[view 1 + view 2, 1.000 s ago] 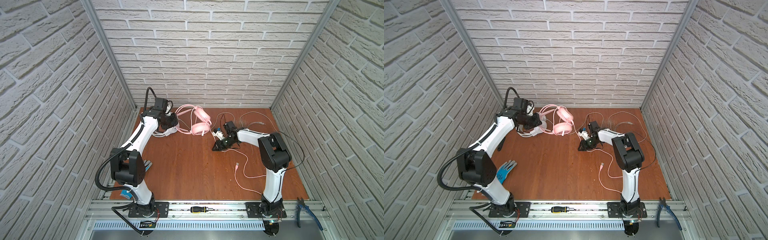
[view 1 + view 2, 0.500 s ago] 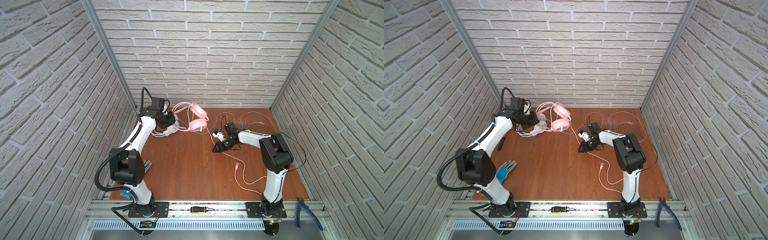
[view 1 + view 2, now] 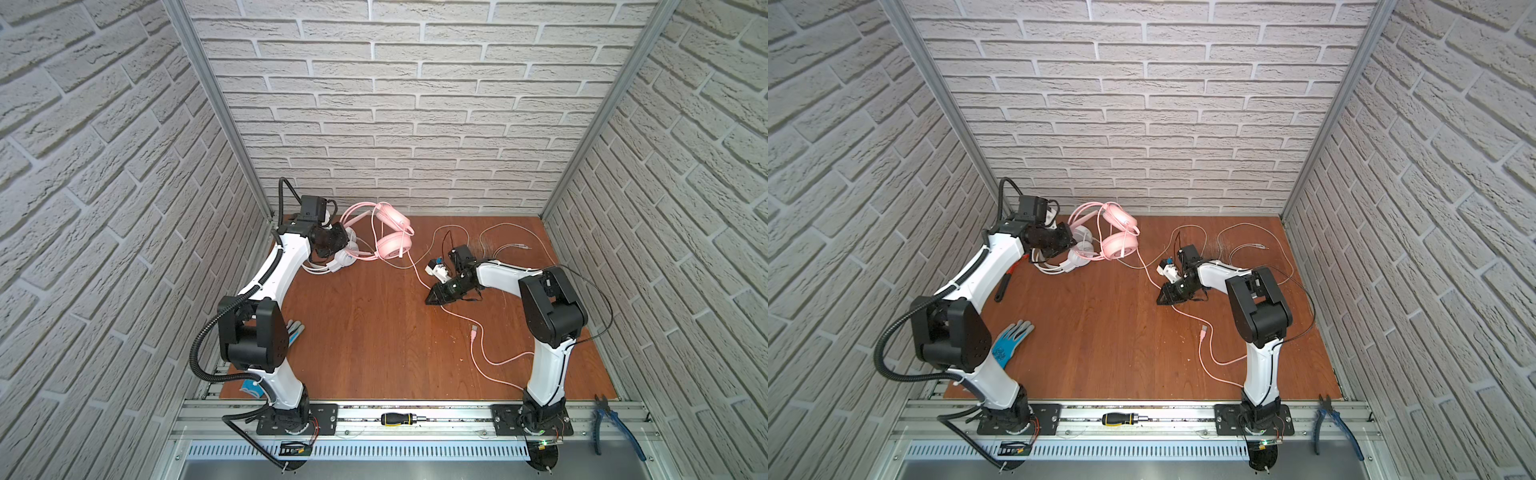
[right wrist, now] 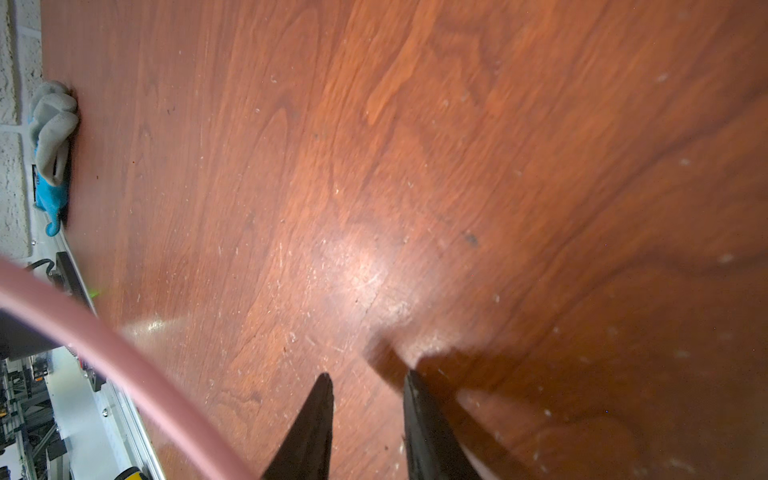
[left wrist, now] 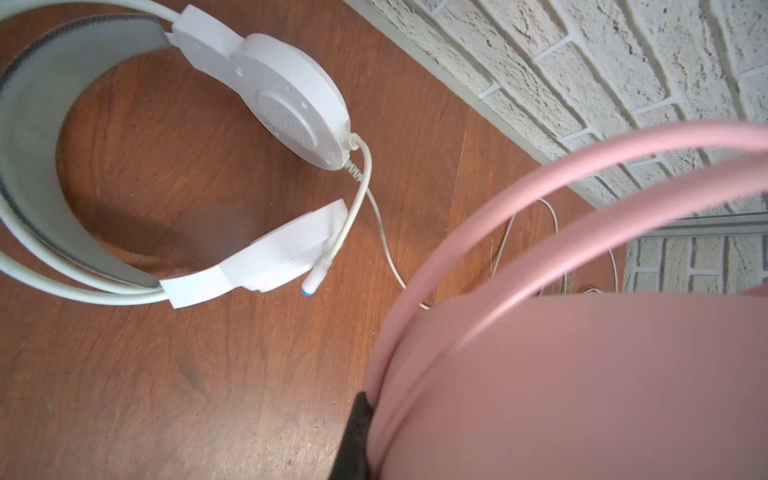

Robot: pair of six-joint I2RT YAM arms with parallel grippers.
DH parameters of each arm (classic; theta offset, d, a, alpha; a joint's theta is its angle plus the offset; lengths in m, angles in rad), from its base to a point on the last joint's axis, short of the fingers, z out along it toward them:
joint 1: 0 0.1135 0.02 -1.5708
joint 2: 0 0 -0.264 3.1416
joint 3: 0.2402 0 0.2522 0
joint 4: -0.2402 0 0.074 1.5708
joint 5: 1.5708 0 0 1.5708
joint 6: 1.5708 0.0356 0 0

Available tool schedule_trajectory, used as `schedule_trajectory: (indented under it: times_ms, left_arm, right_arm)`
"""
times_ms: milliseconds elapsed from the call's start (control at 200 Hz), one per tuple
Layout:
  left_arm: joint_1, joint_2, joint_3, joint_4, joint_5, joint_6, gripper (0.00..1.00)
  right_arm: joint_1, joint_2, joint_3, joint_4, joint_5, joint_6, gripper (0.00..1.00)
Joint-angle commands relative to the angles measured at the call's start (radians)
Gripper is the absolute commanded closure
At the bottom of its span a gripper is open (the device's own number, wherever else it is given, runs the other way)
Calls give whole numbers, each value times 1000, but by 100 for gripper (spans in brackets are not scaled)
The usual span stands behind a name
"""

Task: Wrap the headphones

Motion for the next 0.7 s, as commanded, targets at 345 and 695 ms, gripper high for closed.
schedule_trajectory:
  times_ms: [345, 695]
  left_arm:
    - [11, -10, 0, 98, -21, -62, 100]
    - [11, -15, -20, 106, -65, -122, 100]
  right_arm:
    - [83, -115, -6, -221, 187, -86, 91]
    - [197, -278, -16, -225, 280, -177, 94]
